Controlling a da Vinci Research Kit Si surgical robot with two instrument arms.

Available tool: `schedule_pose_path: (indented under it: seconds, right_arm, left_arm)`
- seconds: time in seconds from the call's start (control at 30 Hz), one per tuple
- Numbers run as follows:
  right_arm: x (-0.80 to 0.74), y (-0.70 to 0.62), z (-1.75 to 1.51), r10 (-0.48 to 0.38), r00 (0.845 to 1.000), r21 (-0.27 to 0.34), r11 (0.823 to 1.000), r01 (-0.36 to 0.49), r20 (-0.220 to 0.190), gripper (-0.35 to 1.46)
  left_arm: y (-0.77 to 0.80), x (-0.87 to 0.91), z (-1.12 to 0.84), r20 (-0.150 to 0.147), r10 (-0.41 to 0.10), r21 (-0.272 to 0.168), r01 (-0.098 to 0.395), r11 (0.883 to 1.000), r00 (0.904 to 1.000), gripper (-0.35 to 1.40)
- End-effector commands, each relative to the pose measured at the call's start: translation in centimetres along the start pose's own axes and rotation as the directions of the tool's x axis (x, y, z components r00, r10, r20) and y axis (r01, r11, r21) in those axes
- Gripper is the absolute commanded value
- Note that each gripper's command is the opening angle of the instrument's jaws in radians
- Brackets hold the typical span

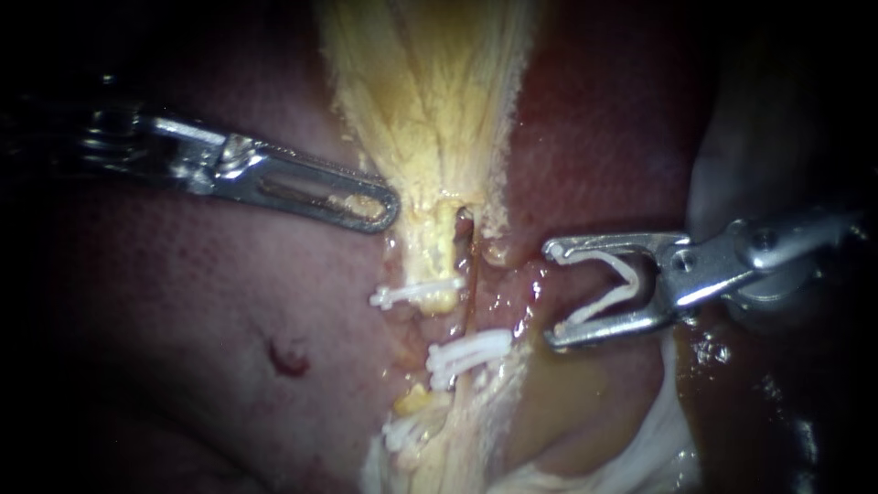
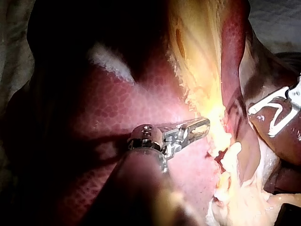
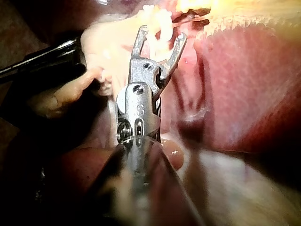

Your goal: Clipping third clip right tube

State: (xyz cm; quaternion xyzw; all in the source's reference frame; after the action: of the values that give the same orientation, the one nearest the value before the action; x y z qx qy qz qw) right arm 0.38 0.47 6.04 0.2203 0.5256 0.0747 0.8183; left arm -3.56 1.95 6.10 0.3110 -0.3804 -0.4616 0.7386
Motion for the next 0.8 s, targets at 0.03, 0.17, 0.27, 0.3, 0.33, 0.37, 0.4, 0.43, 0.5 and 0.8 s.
schedule_pose_path:
  seconds: [0.03, 0.17, 0.27, 0.3, 0.33, 0.37, 0.4, 0.43, 0.5, 0.8]
  right_arm:
    - [0.0, 0.0, 0.0, 0.0, 1.0, 0.0, 1.0, 0.0, 0.0, 0.5]
    - [0.0, 0.0, 0.0, 0.0, 1.0, 0.0, 1.0, 0.0, 0.0, 0.5]
    - [0.0, 0.0, 0.0, 0.0, 1.0, 0.0, 1.0, 0.0, 0.0, 0.5]
    - [0.0, 0.0, 0.0, 0.0, 1.0, 0.0, 1.0, 0.0, 0.0, 0.5]
    - [0.0, 0.0, 0.0, 0.0, 1.0, 0.0, 1.0, 0.0, 0.0, 0.5]
    - [0.0, 0.0, 0.0, 0.0, 1.0, 0.0, 1.0, 0.0, 0.0, 0.5]
    - [0.0, 0.0, 0.0, 0.0, 1.0, 0.0, 1.0, 0.0, 0.0, 0.5]
    - [0.0, 0.0, 0.0, 0.0, 1.0, 0.0, 1.0, 0.0, 0.0, 0.5]
    - [0.0, 0.0, 0.0, 0.0, 1.0, 0.0, 1.0, 0.0, 0.0, 0.5]
    - [0.01, 0.0, 0.01, -0.006, 1.0, 0.003, 1.0, 0.006, 0.0, 0.5]
  left_arm:
    - [0.0, 0.0, -0.01, 0.0, 0.0, 0.0, 0.0, 1.0, 1.0, -0.35]
    - [0.0, -0.01, -0.03, 0.001, 0.0, 0.0, 0.0, 1.0, 1.0, -0.35]
    - [0.0, -0.05, -0.11, 0.005, -0.002, -0.006, 0.002, 1.0, 1.0, -0.35]
    - [0.0, -0.07, -0.16, 0.006, -0.004, -0.007, 0.004, 1.0, 1.0, -0.35]
    - [-0.01, -0.1, -0.21, 0.008, -0.005, -0.009, 0.005, 1.0, 1.0, -0.35]
    - [-0.01, -0.12, -0.27, 0.011, -0.006, -0.014, 0.006, 1.0, 0.9999, -0.35]
    - [-0.02, -0.15, -0.35, 0.011, -0.008, -0.019, 0.009, 1.0, 0.9999, -0.35]
    - [-0.02, -0.16, -0.41, 0.015, -0.01, -0.02, 0.01, 1.0, 0.9998, -0.35]
    - [-0.02, -0.2, -0.57, 0.033, -0.013, -0.023, 0.014, 1.0, 0.9994, -0.35]
    - [0.0, -0.28, -0.9, 0.059, -0.018, -0.035, 0.02, 0.999, 0.9981, -0.35]
